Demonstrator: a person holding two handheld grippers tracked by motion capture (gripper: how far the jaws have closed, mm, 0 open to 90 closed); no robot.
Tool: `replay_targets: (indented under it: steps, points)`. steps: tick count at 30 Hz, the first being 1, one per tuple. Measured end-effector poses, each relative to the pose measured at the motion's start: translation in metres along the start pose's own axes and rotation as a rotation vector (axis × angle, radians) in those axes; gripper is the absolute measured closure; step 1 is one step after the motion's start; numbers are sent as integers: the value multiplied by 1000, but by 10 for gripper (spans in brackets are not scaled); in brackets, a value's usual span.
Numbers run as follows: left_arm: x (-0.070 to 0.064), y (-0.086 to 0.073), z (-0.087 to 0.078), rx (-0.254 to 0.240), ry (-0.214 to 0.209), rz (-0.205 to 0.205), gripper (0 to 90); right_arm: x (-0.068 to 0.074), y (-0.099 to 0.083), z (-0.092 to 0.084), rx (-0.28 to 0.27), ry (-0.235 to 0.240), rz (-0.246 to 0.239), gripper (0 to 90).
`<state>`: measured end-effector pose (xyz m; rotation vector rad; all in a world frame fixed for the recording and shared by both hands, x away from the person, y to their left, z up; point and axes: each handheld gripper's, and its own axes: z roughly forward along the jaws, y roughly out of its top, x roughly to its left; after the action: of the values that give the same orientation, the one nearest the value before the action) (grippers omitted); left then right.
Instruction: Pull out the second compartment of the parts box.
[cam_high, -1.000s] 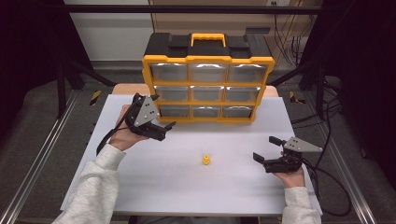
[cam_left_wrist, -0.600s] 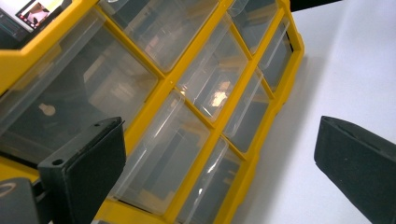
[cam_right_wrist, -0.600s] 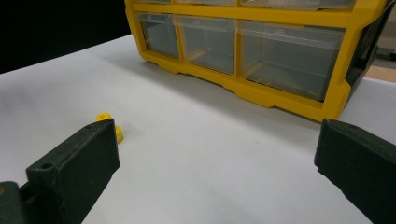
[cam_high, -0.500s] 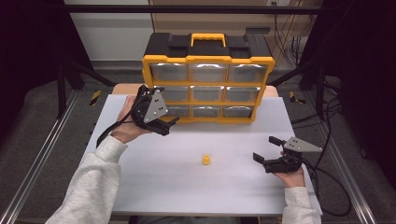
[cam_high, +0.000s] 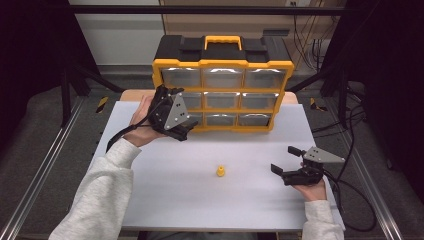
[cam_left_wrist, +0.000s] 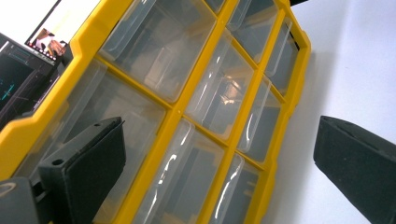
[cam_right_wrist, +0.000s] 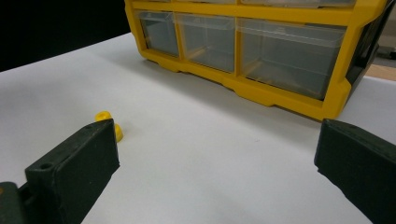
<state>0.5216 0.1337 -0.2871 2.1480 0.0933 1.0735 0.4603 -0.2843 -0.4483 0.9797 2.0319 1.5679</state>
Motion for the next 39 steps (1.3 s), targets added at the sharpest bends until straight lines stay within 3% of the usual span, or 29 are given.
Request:
replay_targets:
  steps: [12,25,31,39]
  points:
    - [3,10,10,13,8,50,18,0,0,0,7,0,0,3]
    - [4,20,21,42,13,134,22,0,0,1,9,0,-1,3]
    - [5,23,25,47,14,147,23,0,0,0,8,1,1,3]
    - [5,31,34,59,27,209,30,0,0,0,8,0,2,3]
